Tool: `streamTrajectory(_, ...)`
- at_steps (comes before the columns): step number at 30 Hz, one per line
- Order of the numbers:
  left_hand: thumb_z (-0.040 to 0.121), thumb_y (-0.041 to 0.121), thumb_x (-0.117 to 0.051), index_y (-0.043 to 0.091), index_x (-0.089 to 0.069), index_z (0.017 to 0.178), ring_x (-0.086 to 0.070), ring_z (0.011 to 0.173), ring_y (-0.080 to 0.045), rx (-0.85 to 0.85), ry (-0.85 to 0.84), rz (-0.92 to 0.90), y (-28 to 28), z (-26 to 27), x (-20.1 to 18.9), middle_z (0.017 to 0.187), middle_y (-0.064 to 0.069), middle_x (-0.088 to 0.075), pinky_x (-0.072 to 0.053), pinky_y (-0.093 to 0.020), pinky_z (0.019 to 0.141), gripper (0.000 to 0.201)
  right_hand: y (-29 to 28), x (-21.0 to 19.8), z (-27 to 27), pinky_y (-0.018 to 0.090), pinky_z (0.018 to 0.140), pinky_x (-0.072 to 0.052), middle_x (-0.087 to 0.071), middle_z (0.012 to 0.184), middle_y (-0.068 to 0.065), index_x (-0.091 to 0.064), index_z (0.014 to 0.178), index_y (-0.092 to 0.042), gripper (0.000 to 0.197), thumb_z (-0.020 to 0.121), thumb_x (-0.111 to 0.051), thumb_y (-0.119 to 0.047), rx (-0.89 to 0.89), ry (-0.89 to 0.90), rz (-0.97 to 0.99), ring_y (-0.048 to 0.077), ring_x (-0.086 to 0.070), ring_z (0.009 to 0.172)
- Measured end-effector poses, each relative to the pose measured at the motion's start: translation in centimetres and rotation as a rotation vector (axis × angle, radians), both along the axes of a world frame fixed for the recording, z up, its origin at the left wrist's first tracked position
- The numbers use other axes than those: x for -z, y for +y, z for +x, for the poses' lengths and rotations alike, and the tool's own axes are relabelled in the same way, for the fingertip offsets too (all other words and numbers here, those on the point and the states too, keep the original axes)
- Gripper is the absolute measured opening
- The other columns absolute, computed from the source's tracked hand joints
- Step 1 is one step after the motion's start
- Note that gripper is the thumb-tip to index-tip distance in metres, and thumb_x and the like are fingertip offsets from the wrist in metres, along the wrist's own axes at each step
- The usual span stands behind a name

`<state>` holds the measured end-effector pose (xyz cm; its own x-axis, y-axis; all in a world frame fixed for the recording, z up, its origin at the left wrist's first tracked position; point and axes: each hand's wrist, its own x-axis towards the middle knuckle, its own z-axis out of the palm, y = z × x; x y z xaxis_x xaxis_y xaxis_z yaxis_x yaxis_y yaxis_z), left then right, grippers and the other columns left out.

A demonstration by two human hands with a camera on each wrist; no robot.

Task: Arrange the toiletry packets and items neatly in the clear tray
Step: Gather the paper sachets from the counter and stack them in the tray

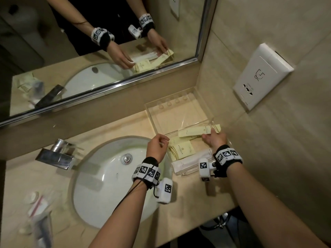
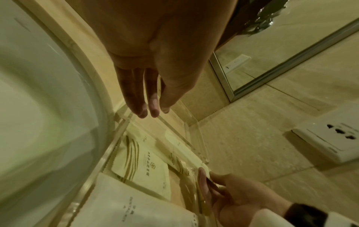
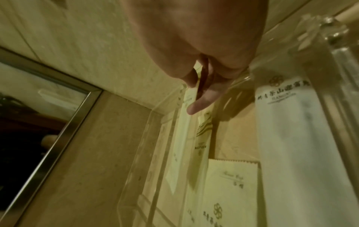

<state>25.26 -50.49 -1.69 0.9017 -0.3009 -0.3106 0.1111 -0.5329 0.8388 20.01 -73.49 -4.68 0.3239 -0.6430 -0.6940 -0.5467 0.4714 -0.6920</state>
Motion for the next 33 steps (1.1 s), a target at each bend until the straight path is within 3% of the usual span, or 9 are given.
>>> streamTrajectory(5, 0.091, 0.006, -0.052, 0.012, -0.066, 0.092, -0.055, 0.07, -0.011, 0.065, -0.078, 0.054, -0.7, -0.1, -0.3, 0.09, -0.004, -0.065, -0.043, -0.017, 0.065, 0.015, -2.1, 8.6, 1.4, 0.047, 0.1, -0.051, -0.067, 0.125, 0.009, -0.051, 0.134, -0.011, 0.069, 0.074, -0.078, -0.031, -0.174, 0.121, -0.096, 0.026, -0.064, 0.115)
streamTrajectory(9, 0.092, 0.008, -0.052, 0.01, -0.067, 0.099, -0.058, 0.08, -0.015, 0.18, -0.153, 0.149, -1.1, -0.4, 0.0, 0.103, -0.005, -0.065, -0.048, -0.024, 0.077, 0.017, 1.2, 3.7, 1.7, 0.042, 0.1, -0.051, -0.07, 0.117, 0.012, -0.05, 0.127, -0.006, 0.044, 0.09, -0.062, -0.026, -0.243, 0.134, -0.1, 0.026, -0.067, 0.109)
streamTrajectory(11, 0.093, 0.01, -0.052, 0.011, -0.065, 0.104, -0.06, 0.093, -0.018, 0.254, -0.179, 0.202, -1.2, -0.5, 0.3, 0.11, -0.005, -0.062, -0.048, -0.026, 0.086, 0.017, 1.7, 2.7, 1.7, 0.036, 0.084, -0.056, -0.074, 0.105, 0.014, -0.048, 0.137, -0.006, 0.048, 0.094, -0.058, -0.025, -0.281, 0.131, -0.13, 0.022, -0.07, 0.093)
streamTrajectory(13, 0.094, 0.01, -0.051, 0.011, -0.064, 0.11, -0.058, 0.107, -0.021, 0.332, -0.197, 0.256, -1.2, -0.5, 0.7, 0.117, -0.006, -0.061, -0.046, -0.03, 0.095, 0.021, 1.6, 2.1, 1.7, 0.025, 0.057, -0.046, -0.074, 0.103, 0.017, -0.047, 0.139, -0.005, 0.05, 0.095, -0.06, -0.022, -0.314, 0.134, -0.182, 0.018, -0.066, 0.071)
streamTrajectory(15, 0.093, 0.004, -0.049, 0.01, -0.063, 0.117, -0.054, 0.117, -0.023, 0.417, -0.224, 0.328, -1.3, -0.8, 1.0, 0.123, -0.008, -0.06, -0.042, -0.031, 0.102, 0.029, 1.5, 2.3, 1.7, 0.024, 0.049, -0.039, -0.071, 0.11, 0.019, -0.05, 0.132, -0.005, 0.045, 0.093, -0.064, -0.021, -0.34, 0.161, -0.237, 0.017, -0.062, 0.062)
streamTrajectory(20, 0.086, -0.009, -0.048, 0.008, -0.059, 0.123, -0.045, 0.127, -0.024, 0.548, -0.311, 0.434, -1.2, -1.5, 1.6, 0.128, -0.007, -0.058, -0.037, -0.031, 0.108, 0.042, 1.6, 2.8, 1.6, 0.027, 0.056, -0.049, -0.069, 0.109, 0.017, -0.053, 0.115, -0.01, 0.032, 0.089, -0.068, -0.02, -0.348, 0.205, -0.31, 0.018, -0.065, 0.063)
streamTrajectory(23, 0.088, -0.008, -0.046, 0.005, -0.057, 0.125, -0.035, 0.137, -0.027, 0.591, -0.321, 0.484, -1.3, -1.6, 1.8, 0.136, -0.009, -0.054, -0.023, -0.032, 0.117, 0.041, 1.5, 3.6, 1.7, 0.042, 0.076, -0.059, -0.066, 0.11, 0.016, -0.053, 0.102, -0.018, 0.031, 0.082, -0.074, -0.027, -0.374, 0.23, -0.358, 0.029, -0.07, 0.083)
streamTrajectory(25, 0.089, -0.007, -0.045, 0.004, -0.058, 0.123, -0.036, 0.136, -0.026, 0.598, -0.318, 0.5, -1.3, -1.6, 1.9, 0.135, -0.01, -0.054, -0.022, -0.031, 0.115, 0.039, 1.5, 3.8, 1.8, 0.044, 0.08, -0.059, -0.064, 0.11, 0.015, -0.051, 0.096, -0.023, 0.033, 0.077, -0.077, -0.03, -0.368, 0.213, -0.36, 0.032, -0.069, 0.087)
streamTrajectory(33, 0.087, -0.008, -0.045, 0.008, -0.06, 0.122, -0.045, 0.127, -0.023, 0.548, -0.24, 0.425, -1.0, -1.1, 1.7, 0.129, -0.007, -0.056, -0.035, -0.03, 0.109, 0.042, 0.3, 3.4, 2.2, 0.045, 0.098, -0.053, -0.069, 0.118, 0.012, -0.064, 0.119, -0.013, 0.052, 0.073, -0.081, -0.028, -0.27, 0.108, -0.134, 0.028, -0.067, 0.107)
